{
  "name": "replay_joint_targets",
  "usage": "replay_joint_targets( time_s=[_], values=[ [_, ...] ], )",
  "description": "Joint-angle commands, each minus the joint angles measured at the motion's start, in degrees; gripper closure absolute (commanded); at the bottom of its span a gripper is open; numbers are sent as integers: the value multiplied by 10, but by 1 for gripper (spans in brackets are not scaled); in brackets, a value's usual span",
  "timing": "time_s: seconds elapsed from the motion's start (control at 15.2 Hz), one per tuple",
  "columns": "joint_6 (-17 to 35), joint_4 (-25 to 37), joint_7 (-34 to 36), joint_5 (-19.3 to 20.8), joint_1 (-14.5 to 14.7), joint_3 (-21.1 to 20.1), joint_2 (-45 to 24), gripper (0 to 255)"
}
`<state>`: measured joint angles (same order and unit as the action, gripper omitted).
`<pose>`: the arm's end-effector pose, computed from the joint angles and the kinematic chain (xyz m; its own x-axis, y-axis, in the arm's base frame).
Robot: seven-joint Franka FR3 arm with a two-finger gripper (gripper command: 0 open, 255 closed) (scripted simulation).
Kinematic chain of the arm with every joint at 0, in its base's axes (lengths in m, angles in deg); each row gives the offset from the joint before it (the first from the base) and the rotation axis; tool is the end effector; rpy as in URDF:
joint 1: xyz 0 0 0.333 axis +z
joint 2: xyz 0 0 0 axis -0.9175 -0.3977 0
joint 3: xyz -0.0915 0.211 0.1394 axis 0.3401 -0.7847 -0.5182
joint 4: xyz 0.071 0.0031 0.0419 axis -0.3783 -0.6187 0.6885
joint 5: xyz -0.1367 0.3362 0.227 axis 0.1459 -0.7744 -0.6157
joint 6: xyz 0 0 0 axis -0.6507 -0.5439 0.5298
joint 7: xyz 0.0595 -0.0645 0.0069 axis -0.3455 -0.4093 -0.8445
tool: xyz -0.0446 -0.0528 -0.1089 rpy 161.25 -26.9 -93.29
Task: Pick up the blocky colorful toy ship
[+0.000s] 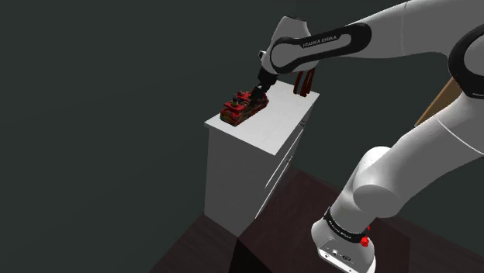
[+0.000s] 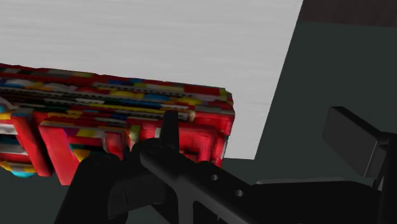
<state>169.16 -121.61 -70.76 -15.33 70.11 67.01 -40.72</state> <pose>0.5198 -0.0915 0.3977 0.9408 0.2379 0.2416 0.2266 -0.9712 0.0738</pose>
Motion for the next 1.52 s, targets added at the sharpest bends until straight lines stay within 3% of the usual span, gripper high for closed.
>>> replay_joint_targets(
  time_s=[0.0,0.53,1.19,1.25,1.45],
  values=[
    [39,22,-29,-18,9,11,-36,0],
    [145,138,-187,-148,35,44,-179,0],
    [199,110,-218,-183,34,40,-208,0],
    [199,111,-219,-184,34,40,-209,255],
    [199,111,-219,-185,34,40,-209,255]
  ],
)
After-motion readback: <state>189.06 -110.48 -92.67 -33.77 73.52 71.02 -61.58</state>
